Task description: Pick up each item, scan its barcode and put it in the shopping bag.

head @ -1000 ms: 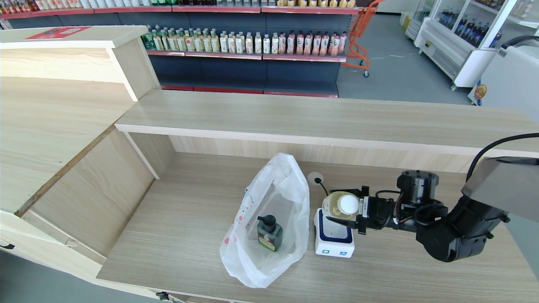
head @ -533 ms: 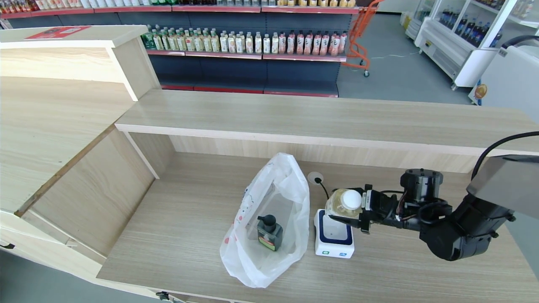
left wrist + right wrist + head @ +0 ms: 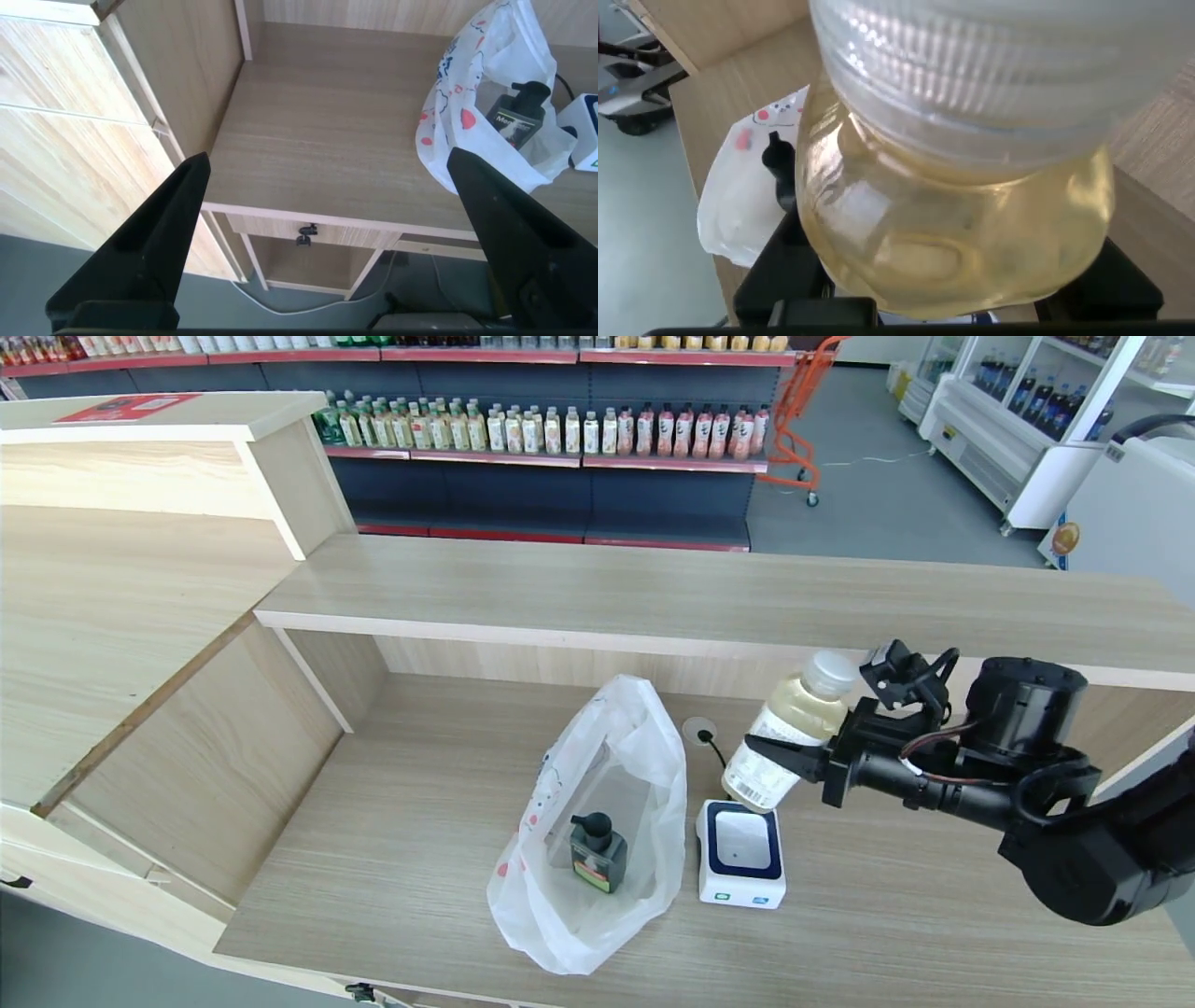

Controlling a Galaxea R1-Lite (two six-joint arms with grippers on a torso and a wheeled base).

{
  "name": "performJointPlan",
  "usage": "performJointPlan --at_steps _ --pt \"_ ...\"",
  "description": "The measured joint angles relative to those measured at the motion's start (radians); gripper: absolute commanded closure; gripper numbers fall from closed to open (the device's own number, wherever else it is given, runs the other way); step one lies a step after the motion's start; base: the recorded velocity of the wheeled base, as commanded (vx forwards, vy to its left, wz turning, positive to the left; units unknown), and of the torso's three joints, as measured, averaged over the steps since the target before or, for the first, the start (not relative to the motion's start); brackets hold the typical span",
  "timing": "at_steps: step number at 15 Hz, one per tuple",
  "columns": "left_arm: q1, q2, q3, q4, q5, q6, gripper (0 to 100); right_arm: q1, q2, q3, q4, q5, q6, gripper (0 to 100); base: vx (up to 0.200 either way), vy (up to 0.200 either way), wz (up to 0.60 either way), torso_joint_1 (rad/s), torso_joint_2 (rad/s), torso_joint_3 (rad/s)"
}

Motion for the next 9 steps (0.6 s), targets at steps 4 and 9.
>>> performJointPlan --at_steps 4,9 --pt "0.000 0.000 0.000 0.000 0.000 0.000 0 0.093 0.025 -0.007 0.008 -0.168 0.225 100 0.000 0.000 0.00 0.000 0.00 0.000" --pt "0.000 0.000 0.000 0.000 0.000 0.000 0 0.173 0.189 -0.179 0.046 -0.217 0.261 100 0.000 0.000 0.00 0.000 0.00 0.000"
